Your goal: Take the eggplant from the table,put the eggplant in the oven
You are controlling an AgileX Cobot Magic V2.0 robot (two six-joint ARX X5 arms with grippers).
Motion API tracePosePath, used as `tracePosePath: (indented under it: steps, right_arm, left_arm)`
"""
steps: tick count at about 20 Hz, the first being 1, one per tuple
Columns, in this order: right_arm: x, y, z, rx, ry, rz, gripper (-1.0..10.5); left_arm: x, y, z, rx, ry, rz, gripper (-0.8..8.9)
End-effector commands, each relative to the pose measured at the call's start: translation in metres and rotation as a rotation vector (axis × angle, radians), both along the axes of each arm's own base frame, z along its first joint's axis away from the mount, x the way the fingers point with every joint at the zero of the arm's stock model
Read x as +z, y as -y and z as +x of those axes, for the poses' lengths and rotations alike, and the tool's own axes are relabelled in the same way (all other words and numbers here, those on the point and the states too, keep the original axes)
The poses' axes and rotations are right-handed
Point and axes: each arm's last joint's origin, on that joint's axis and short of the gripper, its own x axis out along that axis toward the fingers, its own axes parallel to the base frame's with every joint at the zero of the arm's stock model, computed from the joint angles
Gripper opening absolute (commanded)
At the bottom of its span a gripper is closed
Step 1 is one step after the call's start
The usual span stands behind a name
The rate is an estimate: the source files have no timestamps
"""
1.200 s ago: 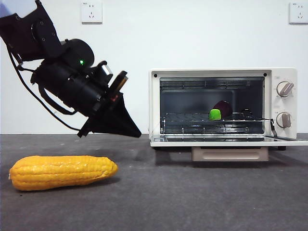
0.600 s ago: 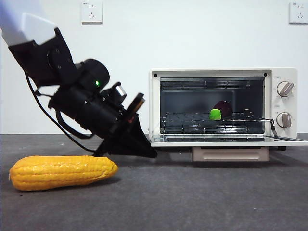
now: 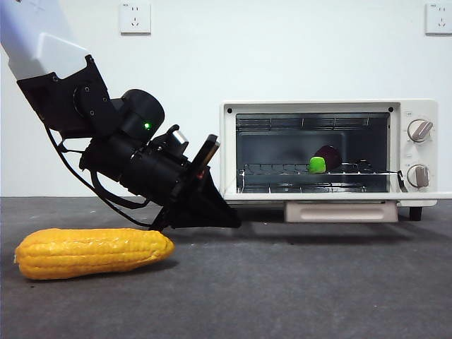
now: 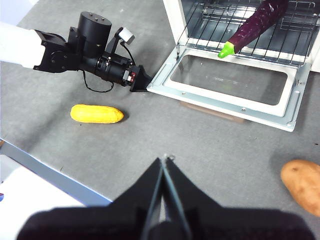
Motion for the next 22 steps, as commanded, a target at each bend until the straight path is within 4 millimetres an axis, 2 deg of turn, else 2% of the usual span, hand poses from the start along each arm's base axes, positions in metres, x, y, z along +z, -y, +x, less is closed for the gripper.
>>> tracePosePath:
  steps: [1, 8, 16, 22]
  right_arm:
    - [0.001, 0.0, -0.001, 0.008, 0.014, -0.006, -0.1]
    - [0.001, 0.0, -0.001, 0.007, 0.013, -0.006, -0.1]
    - [0.001, 0.0, -0.001, 0.007, 0.013, -0.006, -0.1]
    - [0.001, 0.0, -0.001, 0.007, 0.013, -0.006, -0.1]
  left_arm:
    - [0.0, 0.007, 0.0, -0.025, -0.002, -0.051, -0.08]
    - [0.014, 0.001, 0.006, -0.005, 0.033, -0.11, -0.08]
    - [0.052, -0.015, 0.019, 0.062, 0.162, -0.19, -0.08]
    - [0.074, -0.012, 0.033, 0.148, 0.279, -0.188, -0.08]
